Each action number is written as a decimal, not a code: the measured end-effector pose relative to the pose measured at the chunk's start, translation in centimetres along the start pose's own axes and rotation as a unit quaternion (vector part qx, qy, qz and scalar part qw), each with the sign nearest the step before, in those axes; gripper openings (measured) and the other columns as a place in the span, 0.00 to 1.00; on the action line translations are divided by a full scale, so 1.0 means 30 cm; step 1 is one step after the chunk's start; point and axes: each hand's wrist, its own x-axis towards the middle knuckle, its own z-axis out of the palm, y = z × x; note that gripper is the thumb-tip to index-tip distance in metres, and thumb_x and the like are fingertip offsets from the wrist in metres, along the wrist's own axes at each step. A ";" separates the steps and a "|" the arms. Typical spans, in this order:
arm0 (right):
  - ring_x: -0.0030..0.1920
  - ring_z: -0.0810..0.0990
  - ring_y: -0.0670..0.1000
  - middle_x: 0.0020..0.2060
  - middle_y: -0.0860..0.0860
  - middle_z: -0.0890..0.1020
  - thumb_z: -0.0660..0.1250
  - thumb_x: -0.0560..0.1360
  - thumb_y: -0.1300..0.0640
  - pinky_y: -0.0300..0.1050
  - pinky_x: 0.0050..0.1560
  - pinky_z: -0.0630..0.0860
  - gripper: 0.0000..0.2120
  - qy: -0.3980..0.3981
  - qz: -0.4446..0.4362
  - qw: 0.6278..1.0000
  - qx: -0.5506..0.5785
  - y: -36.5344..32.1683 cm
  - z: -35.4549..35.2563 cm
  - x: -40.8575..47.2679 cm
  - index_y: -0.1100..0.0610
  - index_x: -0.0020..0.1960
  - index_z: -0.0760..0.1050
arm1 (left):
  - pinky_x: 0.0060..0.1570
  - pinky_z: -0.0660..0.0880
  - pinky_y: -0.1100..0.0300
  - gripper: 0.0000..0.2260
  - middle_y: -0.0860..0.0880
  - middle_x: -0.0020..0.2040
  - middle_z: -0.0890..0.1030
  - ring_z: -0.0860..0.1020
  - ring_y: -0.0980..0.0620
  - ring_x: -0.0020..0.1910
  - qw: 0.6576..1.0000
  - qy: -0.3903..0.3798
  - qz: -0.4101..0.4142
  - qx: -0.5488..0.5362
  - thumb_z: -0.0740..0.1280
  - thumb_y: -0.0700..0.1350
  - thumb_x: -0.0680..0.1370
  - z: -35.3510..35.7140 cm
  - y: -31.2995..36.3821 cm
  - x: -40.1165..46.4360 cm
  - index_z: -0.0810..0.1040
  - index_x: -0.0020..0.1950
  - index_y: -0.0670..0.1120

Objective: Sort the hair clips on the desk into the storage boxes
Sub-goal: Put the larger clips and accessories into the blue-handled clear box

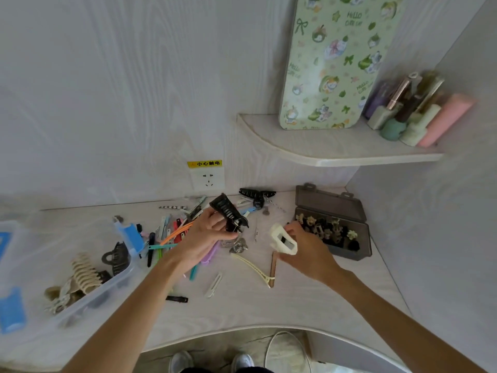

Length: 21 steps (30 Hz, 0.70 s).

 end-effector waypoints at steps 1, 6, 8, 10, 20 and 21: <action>0.49 0.79 0.51 0.51 0.49 0.80 0.73 0.69 0.49 0.50 0.48 0.77 0.23 -0.003 -0.005 1.000 0.004 -0.007 0.003 0.007 0.52 0.59 0.68 | 0.54 0.76 0.59 0.26 0.46 0.55 0.81 0.80 0.51 0.55 1.000 0.003 -0.001 -0.030 0.67 0.26 0.64 -0.003 0.015 -0.017 0.70 0.60 0.41; 0.52 0.76 0.49 0.54 0.50 0.77 0.70 0.72 0.51 0.43 0.54 0.75 0.22 -0.015 0.061 0.975 0.213 -0.167 0.016 0.072 0.57 0.61 0.69 | 0.60 0.74 0.55 0.24 0.43 0.53 0.82 0.80 0.48 0.55 0.991 0.080 0.000 -0.108 0.69 0.36 0.65 -0.087 0.083 -0.106 0.72 0.60 0.40; 0.51 0.78 0.51 0.55 0.54 0.78 0.65 0.76 0.53 0.44 0.53 0.75 0.16 -0.102 0.100 0.935 0.325 -0.265 0.029 0.106 0.61 0.59 0.71 | 0.60 0.75 0.55 0.28 0.41 0.55 0.81 0.81 0.45 0.55 0.988 0.094 -0.001 -0.124 0.74 0.43 0.64 -0.153 0.107 -0.164 0.72 0.62 0.39; 0.49 0.79 0.53 0.52 0.56 0.80 0.60 0.79 0.53 0.44 0.53 0.76 0.12 -0.211 0.121 0.854 0.460 -0.355 0.052 0.128 0.61 0.55 0.73 | 0.53 0.79 0.56 0.30 0.40 0.55 0.82 0.82 0.46 0.53 0.978 0.097 0.010 -0.184 0.78 0.48 0.61 -0.232 0.126 -0.225 0.76 0.59 0.39; 0.56 0.80 0.56 0.55 0.59 0.81 0.67 0.75 0.53 0.49 0.62 0.74 0.20 -0.322 0.001 0.894 0.313 -0.881 0.324 0.184 0.64 0.61 0.75 | 0.45 0.80 0.59 0.20 0.44 0.48 0.84 0.83 0.48 0.45 0.921 0.384 -0.071 -0.014 0.72 0.53 0.71 -0.624 0.133 -0.530 0.78 0.55 0.40; 0.56 0.80 0.57 0.56 0.59 0.81 0.68 0.74 0.52 0.50 0.62 0.74 0.21 -0.308 -0.036 0.918 0.246 -0.925 0.360 0.187 0.64 0.61 0.75 | 0.46 0.79 0.57 0.22 0.44 0.47 0.83 0.83 0.48 0.45 0.907 0.408 -0.091 0.036 0.73 0.55 0.70 -0.650 0.124 -0.540 0.79 0.53 0.39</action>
